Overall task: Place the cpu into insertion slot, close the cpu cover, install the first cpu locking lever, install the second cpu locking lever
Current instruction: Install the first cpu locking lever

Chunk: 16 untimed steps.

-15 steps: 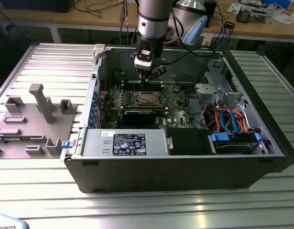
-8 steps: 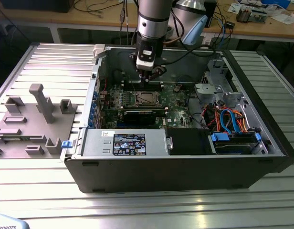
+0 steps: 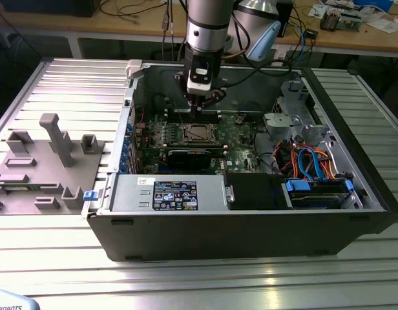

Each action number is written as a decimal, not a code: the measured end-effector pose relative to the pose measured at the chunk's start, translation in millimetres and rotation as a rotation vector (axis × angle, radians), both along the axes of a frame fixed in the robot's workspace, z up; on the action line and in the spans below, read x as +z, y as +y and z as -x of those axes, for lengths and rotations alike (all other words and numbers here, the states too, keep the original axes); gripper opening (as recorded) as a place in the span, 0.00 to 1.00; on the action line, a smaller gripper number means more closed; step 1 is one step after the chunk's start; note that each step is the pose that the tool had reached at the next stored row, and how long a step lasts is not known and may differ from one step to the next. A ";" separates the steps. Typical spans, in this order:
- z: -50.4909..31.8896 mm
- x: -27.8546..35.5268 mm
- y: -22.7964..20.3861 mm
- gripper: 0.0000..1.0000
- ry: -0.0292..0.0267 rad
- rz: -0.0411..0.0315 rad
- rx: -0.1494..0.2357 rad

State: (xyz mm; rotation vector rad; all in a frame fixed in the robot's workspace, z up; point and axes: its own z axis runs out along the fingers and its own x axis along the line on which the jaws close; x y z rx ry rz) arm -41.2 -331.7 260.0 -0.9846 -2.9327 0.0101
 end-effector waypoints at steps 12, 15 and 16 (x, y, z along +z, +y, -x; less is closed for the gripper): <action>0.0 0.0 0.0 0.11 0.0000 0.0000 0.089; 0.0 0.0 0.0 0.11 0.0000 0.0000 0.103; 0.0 0.0 0.0 0.11 0.0000 0.0000 0.113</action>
